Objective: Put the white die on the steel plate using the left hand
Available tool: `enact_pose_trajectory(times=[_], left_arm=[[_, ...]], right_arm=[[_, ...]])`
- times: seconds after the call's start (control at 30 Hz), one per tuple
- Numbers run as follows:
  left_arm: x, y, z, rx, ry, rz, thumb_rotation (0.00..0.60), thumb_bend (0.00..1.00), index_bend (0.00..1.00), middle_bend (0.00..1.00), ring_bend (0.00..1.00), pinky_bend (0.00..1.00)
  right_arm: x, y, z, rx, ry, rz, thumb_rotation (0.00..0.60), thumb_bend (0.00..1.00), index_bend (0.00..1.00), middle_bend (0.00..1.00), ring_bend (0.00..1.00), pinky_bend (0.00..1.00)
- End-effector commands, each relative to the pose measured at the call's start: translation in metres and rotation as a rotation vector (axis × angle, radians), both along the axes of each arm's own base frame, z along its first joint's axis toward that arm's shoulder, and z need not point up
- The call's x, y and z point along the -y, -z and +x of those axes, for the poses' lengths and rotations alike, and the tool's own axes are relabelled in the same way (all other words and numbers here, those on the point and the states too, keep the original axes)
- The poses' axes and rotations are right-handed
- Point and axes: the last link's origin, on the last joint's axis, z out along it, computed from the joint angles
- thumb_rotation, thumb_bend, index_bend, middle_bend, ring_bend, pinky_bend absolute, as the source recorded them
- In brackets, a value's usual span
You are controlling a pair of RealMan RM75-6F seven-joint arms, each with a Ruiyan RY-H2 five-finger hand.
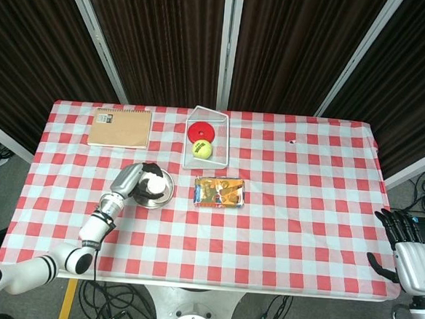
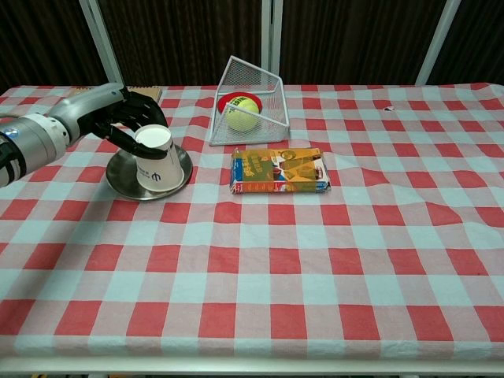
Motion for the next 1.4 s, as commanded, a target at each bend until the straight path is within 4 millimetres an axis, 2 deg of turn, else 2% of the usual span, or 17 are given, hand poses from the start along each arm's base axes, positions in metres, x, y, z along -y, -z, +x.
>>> enact_pose_trajectory(times=[0.03, 0.4, 0.63, 0.77, 1.0, 1.1, 1.4], left_arm=[[-0.001, 0.001, -0.003, -0.009, -0.01, 0.001, 0.6, 0.21, 0.48, 0.5, 0.35, 0.3], [-0.015, -0.01, -0.027, -0.025, -0.107, 0.056, 0.6, 0.21, 0.48, 0.5, 0.35, 0.29], [-0.001, -0.009, -0.01, 0.027, -0.037, 0.015, 0.6, 0.21, 0.48, 0.5, 0.35, 0.29], [0.001, -0.006, -0.006, 0.018, -0.018, -0.013, 0.6, 0.21, 0.48, 0.5, 0.35, 0.28], [-0.018, -0.016, -0.027, -0.053, -0.09, 0.08, 0.6, 0.21, 0.48, 0.5, 0.35, 0.27], [-0.017, -0.018, -0.03, -0.046, -0.104, 0.086, 0.6, 0.21, 0.48, 0.5, 0.35, 0.27], [0.002, -0.008, -0.009, -0.02, -0.008, 0.026, 0.6, 0.21, 0.48, 0.49, 0.35, 0.27]], right_arm=[[0.0, 0.0, 0.0, 0.001, -0.001, 0.001, 0.6, 0.22, 0.08, 0.07, 0.0, 0.0], [0.001, 0.001, 0.002, 0.0, -0.005, 0.002, 0.6, 0.22, 0.08, 0.07, 0.0, 0.0], [0.001, 0.002, 0.002, 0.0, -0.003, 0.007, 0.6, 0.22, 0.08, 0.07, 0.0, 0.0], [0.001, 0.0, 0.002, -0.002, -0.003, 0.003, 0.6, 0.22, 0.08, 0.07, 0.0, 0.0], [0.001, 0.0, 0.003, -0.002, -0.008, 0.004, 0.6, 0.22, 0.08, 0.07, 0.0, 0.0], [0.001, 0.002, 0.004, -0.002, -0.011, 0.012, 0.6, 0.22, 0.08, 0.07, 0.0, 0.0], [0.0, 0.007, 0.006, -0.015, -0.016, 0.052, 0.6, 0.22, 0.08, 0.07, 0.0, 0.0]])
